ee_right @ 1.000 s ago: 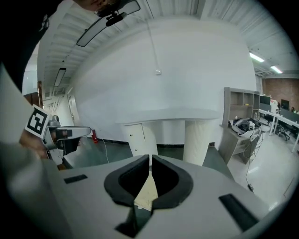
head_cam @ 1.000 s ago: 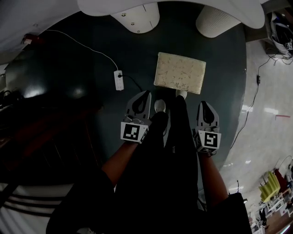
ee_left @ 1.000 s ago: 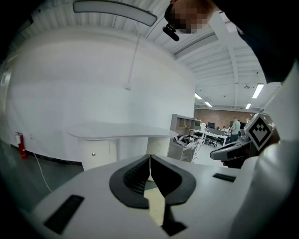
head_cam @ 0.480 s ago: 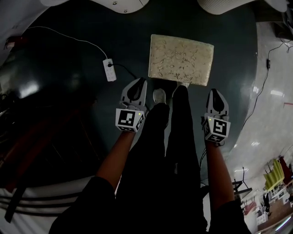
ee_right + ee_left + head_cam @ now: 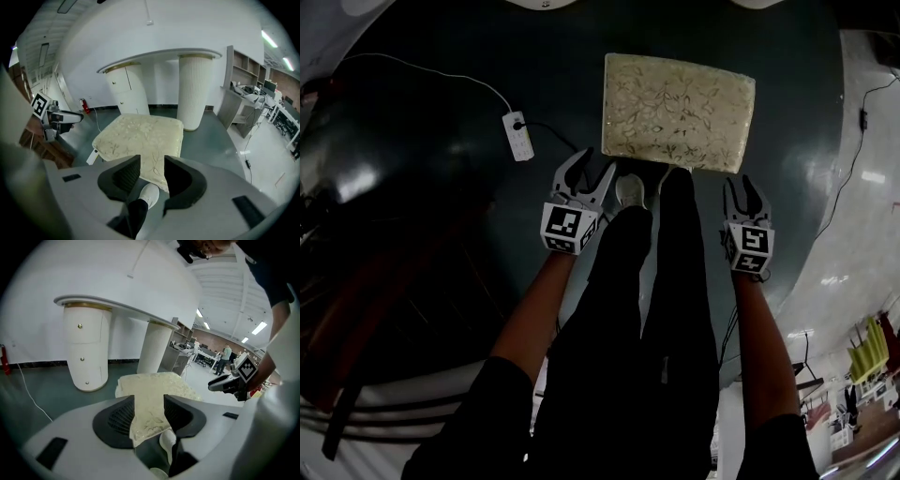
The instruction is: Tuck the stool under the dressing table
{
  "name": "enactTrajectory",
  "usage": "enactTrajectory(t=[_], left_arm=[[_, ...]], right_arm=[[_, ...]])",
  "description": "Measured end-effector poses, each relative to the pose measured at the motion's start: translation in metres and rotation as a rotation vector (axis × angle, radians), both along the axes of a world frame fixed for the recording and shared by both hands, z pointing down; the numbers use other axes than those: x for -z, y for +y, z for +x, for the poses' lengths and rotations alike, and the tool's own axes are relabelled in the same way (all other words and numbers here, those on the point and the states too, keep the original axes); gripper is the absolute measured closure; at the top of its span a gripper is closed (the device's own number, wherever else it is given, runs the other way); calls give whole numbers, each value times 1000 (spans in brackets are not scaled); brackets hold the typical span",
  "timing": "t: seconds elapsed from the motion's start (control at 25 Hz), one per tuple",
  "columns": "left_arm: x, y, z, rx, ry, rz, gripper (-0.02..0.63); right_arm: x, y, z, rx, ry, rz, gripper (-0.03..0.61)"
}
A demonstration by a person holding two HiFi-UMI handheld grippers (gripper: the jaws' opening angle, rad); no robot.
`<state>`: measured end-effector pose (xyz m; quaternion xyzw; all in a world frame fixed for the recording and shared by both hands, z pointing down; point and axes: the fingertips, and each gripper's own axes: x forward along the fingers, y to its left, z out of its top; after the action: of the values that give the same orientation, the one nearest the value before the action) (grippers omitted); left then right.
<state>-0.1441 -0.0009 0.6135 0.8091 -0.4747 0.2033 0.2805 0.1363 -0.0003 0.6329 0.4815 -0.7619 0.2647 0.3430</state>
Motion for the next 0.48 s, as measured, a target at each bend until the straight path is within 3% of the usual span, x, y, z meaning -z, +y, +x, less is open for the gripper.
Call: enactTrajectory(t=[0.24,0.48], left_arm=[[-94,16,17,-88,-41,-138,391],[-120,24,11,-134,-114,-193,379]], right_arm=[[-90,20,24,75,45,-110,350],[-98,20,34,61,24,-93,334]])
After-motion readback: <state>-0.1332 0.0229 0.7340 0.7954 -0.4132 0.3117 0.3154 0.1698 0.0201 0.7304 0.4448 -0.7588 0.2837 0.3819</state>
